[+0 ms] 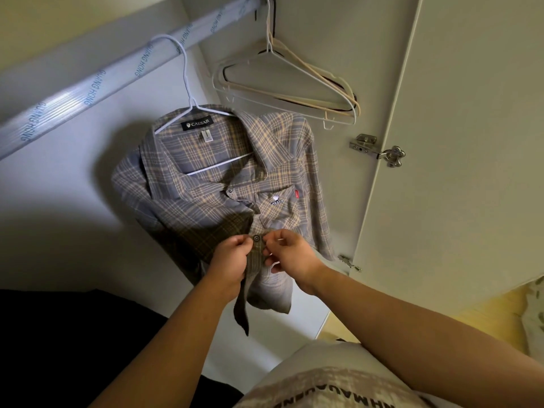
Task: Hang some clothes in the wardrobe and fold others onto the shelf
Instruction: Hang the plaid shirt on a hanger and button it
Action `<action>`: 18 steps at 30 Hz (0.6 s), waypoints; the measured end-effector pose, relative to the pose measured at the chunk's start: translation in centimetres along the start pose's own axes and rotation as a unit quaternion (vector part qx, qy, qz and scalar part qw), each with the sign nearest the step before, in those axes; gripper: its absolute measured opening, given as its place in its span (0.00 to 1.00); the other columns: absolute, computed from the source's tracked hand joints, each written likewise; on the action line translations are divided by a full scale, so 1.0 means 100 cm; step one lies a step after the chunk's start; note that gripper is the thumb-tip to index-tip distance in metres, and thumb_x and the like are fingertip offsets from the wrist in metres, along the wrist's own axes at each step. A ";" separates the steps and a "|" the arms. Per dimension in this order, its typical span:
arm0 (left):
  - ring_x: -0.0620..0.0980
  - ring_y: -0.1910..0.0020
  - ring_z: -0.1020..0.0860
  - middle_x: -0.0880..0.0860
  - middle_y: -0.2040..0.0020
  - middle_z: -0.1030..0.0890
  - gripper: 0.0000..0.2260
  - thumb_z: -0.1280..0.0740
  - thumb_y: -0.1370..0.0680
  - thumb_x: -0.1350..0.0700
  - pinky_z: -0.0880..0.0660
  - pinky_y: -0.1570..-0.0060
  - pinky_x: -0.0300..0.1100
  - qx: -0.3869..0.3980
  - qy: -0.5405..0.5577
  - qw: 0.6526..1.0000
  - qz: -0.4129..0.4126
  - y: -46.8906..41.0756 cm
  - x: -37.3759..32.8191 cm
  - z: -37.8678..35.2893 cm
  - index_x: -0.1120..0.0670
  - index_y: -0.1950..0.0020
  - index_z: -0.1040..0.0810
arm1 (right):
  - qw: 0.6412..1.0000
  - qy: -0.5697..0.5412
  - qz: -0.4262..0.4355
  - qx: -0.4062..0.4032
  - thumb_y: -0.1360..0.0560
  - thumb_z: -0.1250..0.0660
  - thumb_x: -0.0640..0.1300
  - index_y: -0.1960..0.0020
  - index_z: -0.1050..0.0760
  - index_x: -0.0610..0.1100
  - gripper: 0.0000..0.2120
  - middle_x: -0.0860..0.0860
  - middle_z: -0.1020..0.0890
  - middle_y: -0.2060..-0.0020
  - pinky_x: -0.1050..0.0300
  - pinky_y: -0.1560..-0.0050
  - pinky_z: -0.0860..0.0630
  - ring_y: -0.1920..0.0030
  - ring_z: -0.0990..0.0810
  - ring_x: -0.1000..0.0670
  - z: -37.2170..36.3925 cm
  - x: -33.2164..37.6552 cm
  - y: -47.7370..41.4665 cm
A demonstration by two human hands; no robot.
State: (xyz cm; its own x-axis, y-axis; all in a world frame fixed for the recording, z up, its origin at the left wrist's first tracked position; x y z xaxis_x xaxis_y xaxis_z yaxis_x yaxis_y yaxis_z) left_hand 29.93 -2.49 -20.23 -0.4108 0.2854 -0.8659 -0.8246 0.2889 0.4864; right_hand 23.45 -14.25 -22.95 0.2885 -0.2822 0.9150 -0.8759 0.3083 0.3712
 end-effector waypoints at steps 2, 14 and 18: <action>0.55 0.52 0.17 0.60 0.49 0.17 0.07 0.40 0.16 0.61 0.20 0.50 0.50 -0.005 0.051 0.999 0.011 0.003 -0.002 -0.002 0.60 0.42 0.23 | 1.000 0.022 -0.011 0.004 0.21 0.36 0.35 0.50 0.24 0.43 0.05 0.47 0.20 0.63 0.53 0.61 0.22 0.64 0.21 0.48 0.001 -0.003 0.002; 0.56 0.54 0.18 0.60 0.55 0.18 0.08 0.33 0.22 0.67 0.20 0.51 0.52 -0.037 0.188 0.981 0.029 0.001 -0.011 0.007 0.56 0.56 0.27 | 0.994 0.071 -0.019 0.087 0.27 0.25 0.48 0.50 0.18 0.47 0.08 0.51 0.15 0.57 0.54 0.47 0.22 0.53 0.17 0.52 0.000 -0.014 0.009; 0.55 0.51 0.19 0.60 0.54 0.19 0.10 0.38 0.20 0.71 0.21 0.52 0.48 -0.020 0.283 0.958 0.041 -0.001 -0.015 0.006 0.57 0.57 0.28 | 0.991 0.095 -0.004 0.090 0.24 0.28 0.45 0.52 0.19 0.47 0.02 0.46 0.15 0.52 0.53 0.46 0.21 0.47 0.16 0.47 -0.004 -0.013 0.011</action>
State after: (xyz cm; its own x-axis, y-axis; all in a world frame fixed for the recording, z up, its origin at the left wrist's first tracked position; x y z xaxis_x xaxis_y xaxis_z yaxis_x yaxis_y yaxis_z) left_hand 30.84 -2.40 -18.87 -0.6104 -0.2394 -0.7551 -0.7903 0.2482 0.5602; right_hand 22.27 -13.22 -23.64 0.3475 -0.1030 0.9320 -0.9235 0.1348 0.3592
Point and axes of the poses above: each hand's wrist, its own y-axis away from the middle knuckle, its own z-axis out of the back of the hand, x = y × z, the point moved 4 cm from there along -y, towards the middle knuckle
